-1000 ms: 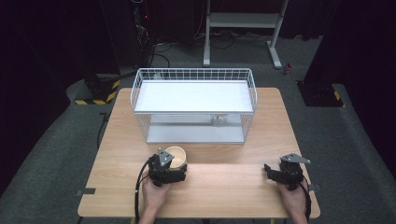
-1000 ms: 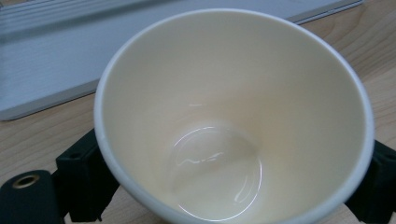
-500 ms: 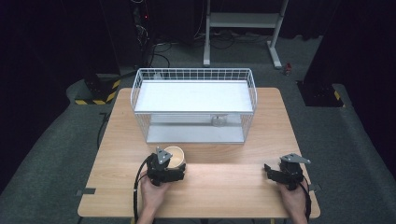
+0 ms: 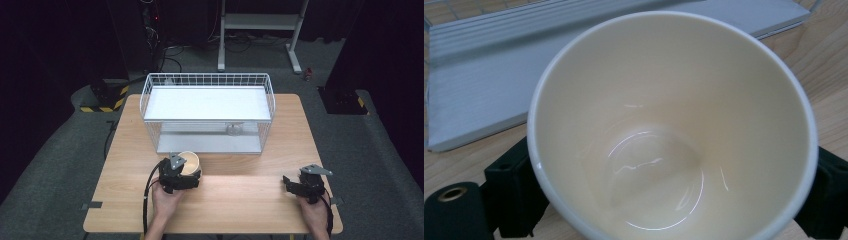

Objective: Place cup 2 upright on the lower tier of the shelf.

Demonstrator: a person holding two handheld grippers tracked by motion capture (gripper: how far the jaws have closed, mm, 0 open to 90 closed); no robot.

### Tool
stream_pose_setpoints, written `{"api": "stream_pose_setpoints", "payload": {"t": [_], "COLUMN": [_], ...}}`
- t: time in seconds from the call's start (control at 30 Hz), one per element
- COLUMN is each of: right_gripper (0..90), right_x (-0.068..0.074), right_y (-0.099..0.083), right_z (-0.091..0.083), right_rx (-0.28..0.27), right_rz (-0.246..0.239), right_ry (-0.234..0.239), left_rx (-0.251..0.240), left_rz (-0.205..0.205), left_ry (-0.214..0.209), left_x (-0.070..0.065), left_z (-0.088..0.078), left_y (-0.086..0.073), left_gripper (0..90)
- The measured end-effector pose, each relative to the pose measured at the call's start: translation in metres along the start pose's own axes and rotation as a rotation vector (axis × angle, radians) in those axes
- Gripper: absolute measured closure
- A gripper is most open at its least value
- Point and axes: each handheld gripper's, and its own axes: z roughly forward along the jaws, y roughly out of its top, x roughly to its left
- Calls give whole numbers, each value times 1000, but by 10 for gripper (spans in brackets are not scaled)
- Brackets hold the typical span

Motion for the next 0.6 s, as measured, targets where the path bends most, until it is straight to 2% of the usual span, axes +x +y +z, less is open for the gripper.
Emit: {"api": "stream_pose_setpoints", "payload": {"t": [0.3,0.4,0.43,0.6], "right_gripper": [242,242,242,241], "right_x": [0,0,0,0], "right_y": [0,0,0,0], "right_z": [0,0,0,0], "right_rx": [0,0,2,1], "right_rz": [0,-1,-1,-1], "right_ry": [0,0,0,0], "left_rx": [0,-10,-11,0], "left_rz": [11,-17,-14,2], "left_ry": [6,-2,0,27], "left_x": [2,5,6,9], "left_z": [5,7,8,12], "left_y": [16,22,24,32], "left_gripper": [93,94,94,93]}}
